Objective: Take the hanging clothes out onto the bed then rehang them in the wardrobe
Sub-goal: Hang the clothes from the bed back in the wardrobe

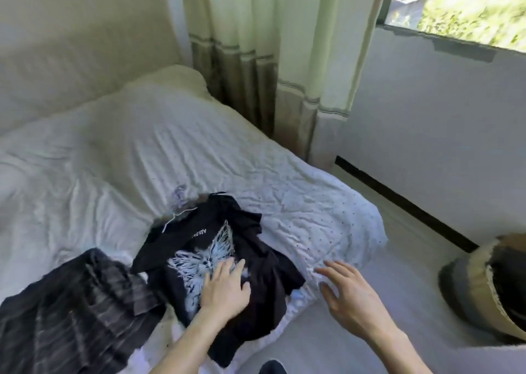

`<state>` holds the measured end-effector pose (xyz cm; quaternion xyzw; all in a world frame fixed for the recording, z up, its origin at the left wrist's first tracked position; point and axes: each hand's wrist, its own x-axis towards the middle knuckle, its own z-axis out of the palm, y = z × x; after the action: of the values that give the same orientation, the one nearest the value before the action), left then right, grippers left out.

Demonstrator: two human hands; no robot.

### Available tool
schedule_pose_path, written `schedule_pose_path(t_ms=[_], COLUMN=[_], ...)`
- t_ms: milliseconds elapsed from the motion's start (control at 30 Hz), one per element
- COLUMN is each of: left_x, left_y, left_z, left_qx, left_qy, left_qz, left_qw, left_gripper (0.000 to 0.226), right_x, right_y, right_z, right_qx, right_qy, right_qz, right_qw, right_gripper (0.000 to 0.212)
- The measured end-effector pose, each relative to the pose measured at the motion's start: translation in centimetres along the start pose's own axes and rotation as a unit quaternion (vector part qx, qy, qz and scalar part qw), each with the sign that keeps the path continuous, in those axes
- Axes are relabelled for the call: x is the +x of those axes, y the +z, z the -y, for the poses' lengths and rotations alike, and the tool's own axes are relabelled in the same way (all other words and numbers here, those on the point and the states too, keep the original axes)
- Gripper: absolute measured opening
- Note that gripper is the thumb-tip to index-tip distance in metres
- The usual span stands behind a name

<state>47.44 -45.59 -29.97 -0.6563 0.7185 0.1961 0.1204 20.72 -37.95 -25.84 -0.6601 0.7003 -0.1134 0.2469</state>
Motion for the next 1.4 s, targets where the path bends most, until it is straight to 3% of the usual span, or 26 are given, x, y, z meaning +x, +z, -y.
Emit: schedule_pose_path(t_ms=[333, 533, 667, 767, 1067, 1400], left_x=[-5.6, -7.4, -7.3, -5.3, 9.3, 28.3], left_y=[3.2, 5.5, 7.0, 7.7, 7.1, 6.5], left_z=[8.5, 8.1, 8.8, 10.1, 20.7, 35.4], left_qx=[-0.105, -0.154, -0.169, -0.173, -0.155, -0.125], left_qy=[-0.22, -0.295, -0.324, -0.318, -0.269, -0.244], left_qz=[-0.04, -0.019, 0.014, 0.05, 0.083, 0.059], left_qw=[0.969, 0.943, 0.931, 0.931, 0.947, 0.96], left_gripper=[0.063, 0.061, 0.052, 0.059, 0.072, 0.07], right_x=[7.1, 10.4, 12.6, 14.6, 23.2, 31.3], right_y=[1.8, 3.9, 6.8, 9.7, 20.9, 30.8], right_z=[7.1, 7.5, 7.6, 8.1, 10.2, 14.1], right_qx=[-0.081, -0.132, -0.154, -0.179, -0.222, -0.229], right_qy=[-0.209, -0.295, -0.301, -0.315, -0.17, -0.07], right_qz=[0.14, 0.205, 0.254, 0.288, 0.372, 0.346], right_qw=[0.964, 0.924, 0.906, 0.887, 0.885, 0.907], right_gripper=[0.041, 0.043, 0.044, 0.044, 0.046, 0.062])
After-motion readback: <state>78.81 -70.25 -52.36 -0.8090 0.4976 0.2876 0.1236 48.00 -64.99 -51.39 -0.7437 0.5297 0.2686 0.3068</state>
